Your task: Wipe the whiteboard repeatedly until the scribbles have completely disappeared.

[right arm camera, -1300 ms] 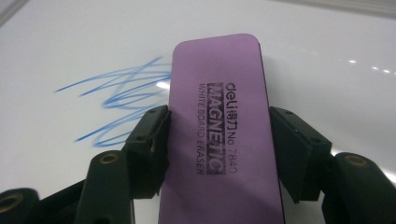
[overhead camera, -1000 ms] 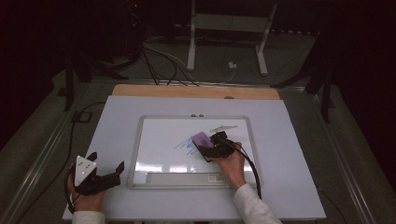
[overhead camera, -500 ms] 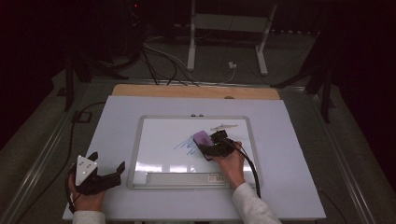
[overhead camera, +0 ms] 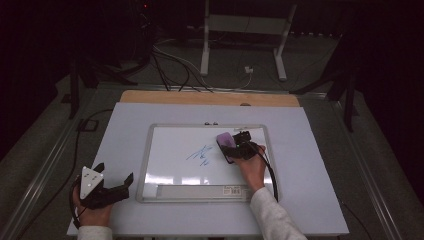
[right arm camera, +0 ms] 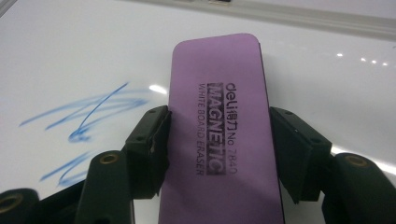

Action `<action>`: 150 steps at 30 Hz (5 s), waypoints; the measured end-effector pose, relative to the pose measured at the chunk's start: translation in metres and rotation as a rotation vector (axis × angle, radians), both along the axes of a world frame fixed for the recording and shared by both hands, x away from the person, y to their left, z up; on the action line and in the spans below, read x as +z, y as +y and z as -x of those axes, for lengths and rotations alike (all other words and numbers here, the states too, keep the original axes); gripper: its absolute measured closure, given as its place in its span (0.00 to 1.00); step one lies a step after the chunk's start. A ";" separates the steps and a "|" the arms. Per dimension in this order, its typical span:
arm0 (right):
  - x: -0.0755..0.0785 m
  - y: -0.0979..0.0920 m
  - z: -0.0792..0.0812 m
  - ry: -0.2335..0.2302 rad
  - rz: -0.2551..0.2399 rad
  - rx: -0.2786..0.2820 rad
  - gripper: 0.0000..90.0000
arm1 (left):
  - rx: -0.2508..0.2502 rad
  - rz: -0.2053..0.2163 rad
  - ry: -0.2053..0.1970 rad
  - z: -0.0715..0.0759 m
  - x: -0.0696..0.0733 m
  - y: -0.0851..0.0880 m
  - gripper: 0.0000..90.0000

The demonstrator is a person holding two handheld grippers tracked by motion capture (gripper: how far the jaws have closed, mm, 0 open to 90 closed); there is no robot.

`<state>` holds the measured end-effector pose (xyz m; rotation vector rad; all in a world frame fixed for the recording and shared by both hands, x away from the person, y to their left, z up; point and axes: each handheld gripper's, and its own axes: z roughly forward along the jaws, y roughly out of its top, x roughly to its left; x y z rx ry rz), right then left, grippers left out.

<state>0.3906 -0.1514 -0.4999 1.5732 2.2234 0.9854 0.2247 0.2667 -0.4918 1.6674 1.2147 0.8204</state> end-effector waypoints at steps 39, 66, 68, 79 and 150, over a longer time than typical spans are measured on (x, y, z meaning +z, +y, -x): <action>0.000 0.022 0.001 -0.010 0.015 0.013 0.46 | -0.001 0.000 0.001 0.000 0.000 0.000 0.01; 0.000 0.051 0.015 -0.005 0.007 0.152 0.46 | 0.000 0.001 0.001 0.000 0.000 0.000 0.01; 0.000 0.044 0.010 -0.023 0.030 0.097 0.46 | 0.001 0.001 0.001 0.000 0.000 0.001 0.01; -0.001 0.057 0.018 -0.001 -0.007 0.158 0.46 | -0.003 -0.001 0.001 0.000 0.000 0.000 0.01; 0.002 0.065 0.046 0.001 0.014 0.287 0.46 | -0.003 -0.002 0.002 0.000 0.000 -0.001 0.01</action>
